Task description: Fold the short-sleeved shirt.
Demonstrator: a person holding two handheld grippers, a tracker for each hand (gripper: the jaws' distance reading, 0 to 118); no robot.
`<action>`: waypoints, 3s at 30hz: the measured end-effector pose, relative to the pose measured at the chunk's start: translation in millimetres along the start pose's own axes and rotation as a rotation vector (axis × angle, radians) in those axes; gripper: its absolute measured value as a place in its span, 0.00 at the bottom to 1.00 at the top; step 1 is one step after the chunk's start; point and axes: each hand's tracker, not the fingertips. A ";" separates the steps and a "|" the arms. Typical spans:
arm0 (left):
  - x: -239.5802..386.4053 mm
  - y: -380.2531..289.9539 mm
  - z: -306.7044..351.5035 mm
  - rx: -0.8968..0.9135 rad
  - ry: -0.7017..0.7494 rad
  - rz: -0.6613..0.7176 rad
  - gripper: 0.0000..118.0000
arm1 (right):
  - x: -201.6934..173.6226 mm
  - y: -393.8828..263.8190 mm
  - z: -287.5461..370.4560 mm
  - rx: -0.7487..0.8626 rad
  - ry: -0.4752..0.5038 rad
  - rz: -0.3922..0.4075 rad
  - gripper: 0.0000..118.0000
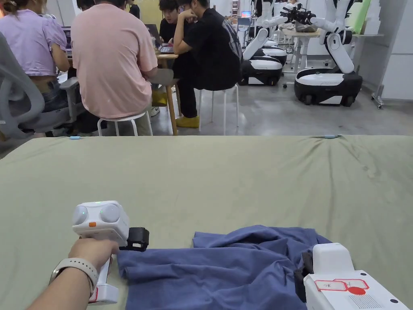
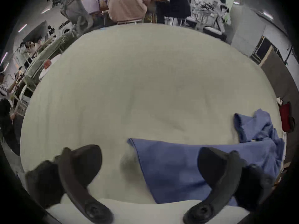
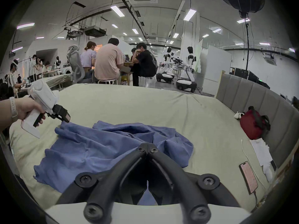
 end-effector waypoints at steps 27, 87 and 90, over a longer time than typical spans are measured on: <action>25.9 -27.3 114.4 0.300 -0.046 -0.091 0.03 | 156.6 -44.5 -88.8 -0.271 -0.039 0.078 0.84; 31.7 152.4 179.1 0.690 0.365 -0.262 0.03 | 173.8 237.8 -124.5 0.088 -0.392 0.155 0.10; 32.3 145.0 166.2 0.661 0.350 -0.263 0.03 | 176.9 219.0 -131.7 0.053 -0.378 0.148 0.10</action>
